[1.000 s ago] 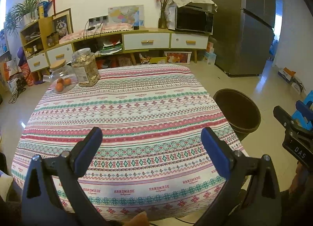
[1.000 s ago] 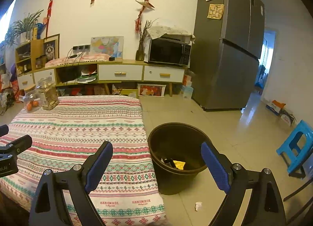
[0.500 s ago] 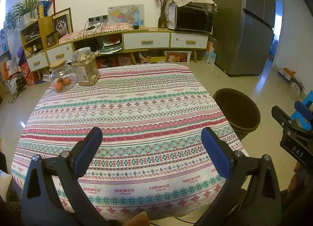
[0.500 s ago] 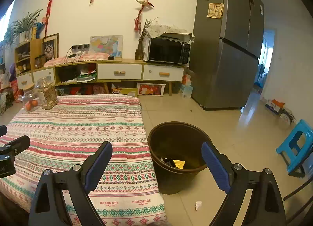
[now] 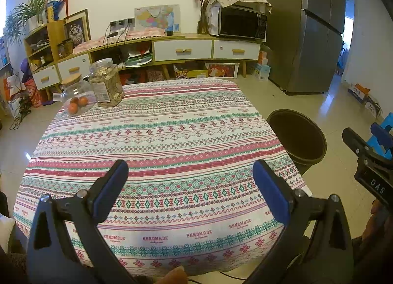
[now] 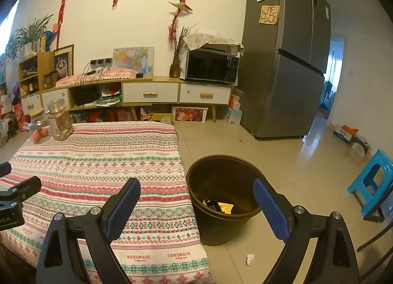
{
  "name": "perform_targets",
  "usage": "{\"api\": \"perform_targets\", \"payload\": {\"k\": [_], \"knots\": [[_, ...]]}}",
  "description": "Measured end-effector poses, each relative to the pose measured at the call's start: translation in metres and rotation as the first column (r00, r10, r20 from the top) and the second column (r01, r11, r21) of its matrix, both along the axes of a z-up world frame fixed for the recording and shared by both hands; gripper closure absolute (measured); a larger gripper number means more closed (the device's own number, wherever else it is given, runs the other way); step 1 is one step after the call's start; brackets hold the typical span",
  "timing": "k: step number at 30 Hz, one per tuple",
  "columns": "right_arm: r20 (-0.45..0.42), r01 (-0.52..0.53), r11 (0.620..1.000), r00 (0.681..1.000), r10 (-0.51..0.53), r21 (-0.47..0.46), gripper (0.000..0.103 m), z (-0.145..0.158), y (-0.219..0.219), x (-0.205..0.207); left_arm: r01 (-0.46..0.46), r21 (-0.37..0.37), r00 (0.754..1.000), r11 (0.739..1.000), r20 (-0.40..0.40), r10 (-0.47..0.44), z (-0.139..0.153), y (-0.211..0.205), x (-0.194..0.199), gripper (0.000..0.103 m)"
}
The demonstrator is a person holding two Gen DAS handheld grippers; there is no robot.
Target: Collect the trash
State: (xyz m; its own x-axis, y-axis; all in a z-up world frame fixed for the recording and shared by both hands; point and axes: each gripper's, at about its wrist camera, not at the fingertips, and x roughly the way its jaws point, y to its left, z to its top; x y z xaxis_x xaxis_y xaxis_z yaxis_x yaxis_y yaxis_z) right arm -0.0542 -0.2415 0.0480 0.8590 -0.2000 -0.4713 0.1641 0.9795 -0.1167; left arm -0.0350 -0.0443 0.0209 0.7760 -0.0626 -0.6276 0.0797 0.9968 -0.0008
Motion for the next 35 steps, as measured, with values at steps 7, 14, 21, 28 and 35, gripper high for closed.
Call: {"api": "perform_targets", "payload": {"k": [7,14,21,28,35], "knots": [[0.000,-0.005,1.000,1.000,0.005,-0.003,0.008,-0.0006,0.0020,0.0008,0.001,0.001,1.000,1.000,-0.003,-0.001,-0.0006,-0.0009,0.0003,0.002],[-0.001,-0.005,1.000,1.000,0.005,-0.006,0.008,-0.0011,0.0032,0.0020,-0.003,-0.004,1.000,1.000,-0.009,0.003,-0.0009,-0.0004,-0.0001,0.002],[0.003,-0.001,1.000,1.000,0.001,-0.001,0.007,-0.0008,0.0040,0.0021,-0.004,-0.005,1.000,1.000,-0.001,0.004,-0.0008,-0.0009,-0.0005,0.002],[0.008,-0.001,1.000,1.000,0.001,-0.002,0.004,-0.0007,0.0053,0.0022,0.001,0.007,1.000,1.000,-0.006,-0.001,-0.0024,-0.0017,0.0004,0.002],[0.005,-0.021,1.000,1.000,0.021,-0.005,0.000,-0.0061,0.0066,0.0023,0.014,-0.013,0.998,1.000,-0.062,-0.015,-0.0073,0.0027,0.0077,0.002]]}}
